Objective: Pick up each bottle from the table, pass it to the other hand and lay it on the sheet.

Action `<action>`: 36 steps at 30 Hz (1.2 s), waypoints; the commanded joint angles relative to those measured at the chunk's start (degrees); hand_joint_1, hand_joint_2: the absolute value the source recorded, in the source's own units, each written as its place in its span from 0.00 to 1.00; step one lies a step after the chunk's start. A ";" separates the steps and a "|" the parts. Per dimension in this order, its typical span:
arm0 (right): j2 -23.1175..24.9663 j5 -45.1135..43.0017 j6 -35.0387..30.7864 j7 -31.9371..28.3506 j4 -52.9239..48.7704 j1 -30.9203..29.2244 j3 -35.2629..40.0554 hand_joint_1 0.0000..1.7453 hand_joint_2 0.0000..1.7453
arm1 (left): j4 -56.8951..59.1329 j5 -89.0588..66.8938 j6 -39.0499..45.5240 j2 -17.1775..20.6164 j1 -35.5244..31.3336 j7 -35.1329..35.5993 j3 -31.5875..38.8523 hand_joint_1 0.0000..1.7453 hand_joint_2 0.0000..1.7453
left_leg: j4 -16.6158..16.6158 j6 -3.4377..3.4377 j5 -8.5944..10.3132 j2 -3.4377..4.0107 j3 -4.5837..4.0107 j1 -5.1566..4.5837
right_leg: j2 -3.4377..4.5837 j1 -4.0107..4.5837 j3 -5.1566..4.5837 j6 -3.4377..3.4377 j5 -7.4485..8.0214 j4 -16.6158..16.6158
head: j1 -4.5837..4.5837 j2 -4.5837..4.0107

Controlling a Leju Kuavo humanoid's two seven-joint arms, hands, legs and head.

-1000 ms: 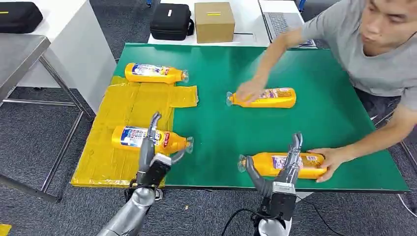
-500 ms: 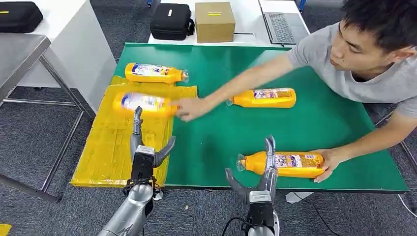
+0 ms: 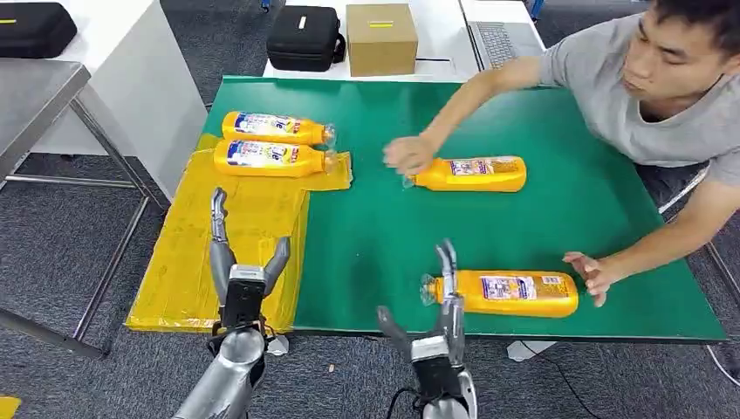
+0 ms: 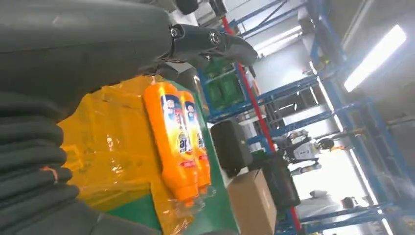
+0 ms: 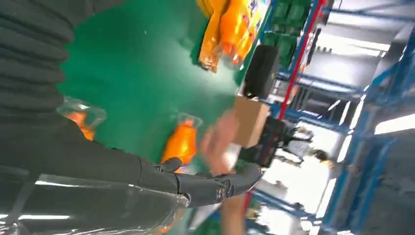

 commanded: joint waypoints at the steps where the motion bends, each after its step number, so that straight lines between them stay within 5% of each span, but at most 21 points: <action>1: -0.43 -2.09 -0.11 0.00 5.22 -2.35 0.89 0.00 1.00 | -2.53 5.51 0.23 2.10 0.21 0.20 -2.75 0.00 0.00 | -0.04 -0.06 -0.09 0.10 0.23 0.01 | 0.05 0.02 0.20 -0.06 -0.06 -0.04 | 0.02 0.00; 2: -0.78 -3.53 -0.11 0.00 4.68 -2.40 1.28 0.00 1.00 | -2.67 7.49 -0.71 2.66 0.19 0.20 -3.91 0.00 1.00 | -0.04 -0.08 -0.13 0.12 0.32 0.01 | 0.05 0.02 0.28 -0.08 -0.11 -0.03 | 0.02 -0.02; 7: -1.23 -7.40 -0.11 0.00 5.28 -3.11 2.42 0.00 1.00 | -6.03 7.93 0.44 3.75 0.49 0.20 -5.54 0.00 1.00 | -0.04 -0.06 -0.06 0.09 0.16 0.01 | 0.05 0.02 0.14 -0.06 -0.05 -0.03 | 0.02 0.00; 11: 0.94 -5.30 -0.11 0.00 7.60 -2.96 -1.41 0.00 1.00 | -12.82 6.45 0.44 -1.63 4.05 0.20 3.49 0.00 1.00 | -0.01 -0.08 -0.12 0.15 0.21 0.01 | 0.09 0.03 0.17 -0.08 -0.08 0.00 | 0.02 0.00; 22: 3.45 1.55 -0.11 0.00 -3.22 1.46 -12.71 0.00 1.00 | -6.66 12.42 -4.37 2.61 2.57 0.20 -5.58 0.00 1.00 | -0.03 -0.07 -0.05 -0.10 0.18 -0.02 | -0.15 -0.01 0.17 -0.07 -0.11 0.01 | 0.00 -0.02; 25: 3.63 -0.20 -0.11 0.00 -2.69 1.45 -13.08 0.00 1.00 | -7.25 19.39 -10.28 0.20 3.47 0.20 -1.51 0.00 1.00 | -0.04 -0.10 -0.13 0.02 0.34 -0.02 | -0.04 0.00 0.29 -0.10 -0.17 0.01 | 0.00 0.00; 31: 3.89 -0.18 -0.11 0.00 -2.69 1.82 -12.75 0.00 1.00 | -8.89 15.40 -6.25 -0.12 3.87 0.20 -2.20 0.00 1.00 | -0.03 -0.10 -0.14 0.01 0.32 -0.01 | -0.06 0.01 0.29 -0.10 -0.17 0.00 | 0.00 0.00; 32: 3.90 0.06 -0.11 0.00 -2.80 2.12 -12.71 0.00 1.00 | -7.08 14.94 -4.75 -0.37 3.67 0.20 -2.51 0.00 0.00 | -0.02 -0.08 -0.10 -0.01 0.22 -0.01 | -0.06 0.01 0.19 -0.08 -0.13 0.00 | 0.00 0.00; 36: 4.05 1.25 -0.11 0.00 -4.14 4.00 -13.56 0.00 1.00 | -1.34 14.34 -1.88 -0.66 2.99 0.20 -4.72 0.00 0.00 | -0.09 -0.09 -0.13 -0.10 0.41 -0.02 | -0.17 0.01 0.40 -0.09 -0.20 -0.05 | 0.02 0.00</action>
